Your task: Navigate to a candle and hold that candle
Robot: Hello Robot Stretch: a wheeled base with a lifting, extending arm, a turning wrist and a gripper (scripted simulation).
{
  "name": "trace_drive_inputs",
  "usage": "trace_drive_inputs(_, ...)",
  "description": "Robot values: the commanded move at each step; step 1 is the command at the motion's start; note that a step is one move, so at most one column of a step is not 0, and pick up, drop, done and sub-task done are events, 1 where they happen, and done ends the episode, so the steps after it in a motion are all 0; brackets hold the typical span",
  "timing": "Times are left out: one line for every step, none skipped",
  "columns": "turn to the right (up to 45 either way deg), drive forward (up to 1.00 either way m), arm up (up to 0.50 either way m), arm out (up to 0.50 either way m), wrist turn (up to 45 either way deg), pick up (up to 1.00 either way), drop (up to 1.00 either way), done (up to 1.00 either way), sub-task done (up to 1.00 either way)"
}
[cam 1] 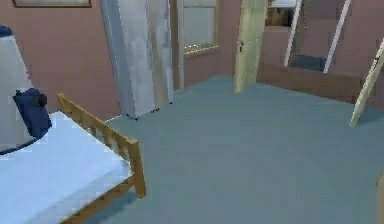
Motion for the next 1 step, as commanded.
trace_drive_inputs(36.0,0.00,0.00,0.00,0.0,0.00,0.00,0.00,0.00)
